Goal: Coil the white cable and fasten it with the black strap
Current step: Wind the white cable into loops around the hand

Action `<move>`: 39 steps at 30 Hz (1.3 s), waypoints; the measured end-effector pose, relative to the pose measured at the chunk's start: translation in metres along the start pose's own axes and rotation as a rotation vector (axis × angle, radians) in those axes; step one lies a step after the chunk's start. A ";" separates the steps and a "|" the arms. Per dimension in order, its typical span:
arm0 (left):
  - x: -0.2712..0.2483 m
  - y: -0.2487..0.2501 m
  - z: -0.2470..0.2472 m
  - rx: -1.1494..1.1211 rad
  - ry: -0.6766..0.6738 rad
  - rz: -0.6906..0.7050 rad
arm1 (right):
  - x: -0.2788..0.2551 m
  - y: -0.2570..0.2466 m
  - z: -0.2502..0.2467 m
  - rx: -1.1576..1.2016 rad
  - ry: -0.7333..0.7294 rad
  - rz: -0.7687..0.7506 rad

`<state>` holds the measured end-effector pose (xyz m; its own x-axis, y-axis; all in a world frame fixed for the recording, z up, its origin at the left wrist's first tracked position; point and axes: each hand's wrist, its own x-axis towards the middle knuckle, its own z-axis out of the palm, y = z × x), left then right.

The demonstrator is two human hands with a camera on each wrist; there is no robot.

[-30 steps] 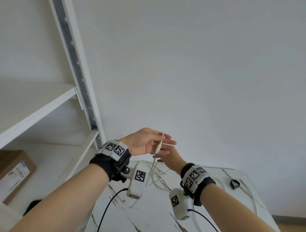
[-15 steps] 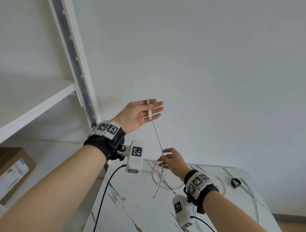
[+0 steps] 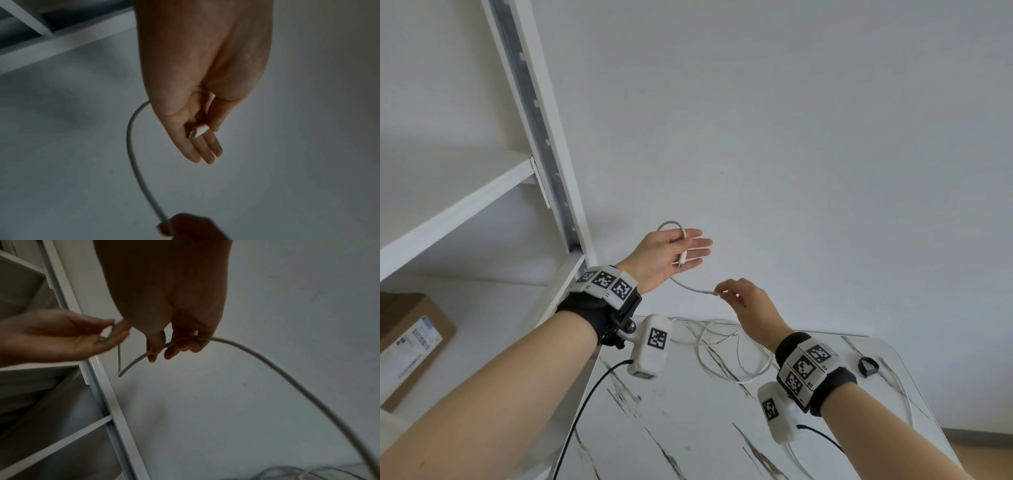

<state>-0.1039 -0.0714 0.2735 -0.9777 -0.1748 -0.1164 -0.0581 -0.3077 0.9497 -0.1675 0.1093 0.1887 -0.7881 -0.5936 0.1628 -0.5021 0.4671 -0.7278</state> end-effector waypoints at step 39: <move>-0.024 -0.042 0.007 0.032 -0.236 -0.436 | 0.011 0.005 -0.015 0.108 0.096 -0.048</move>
<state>-0.0799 -0.0476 0.2387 -0.8799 0.1815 -0.4392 -0.4742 -0.2757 0.8361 -0.1840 0.1148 0.1965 -0.7972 -0.5459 0.2579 -0.5026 0.3634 -0.7844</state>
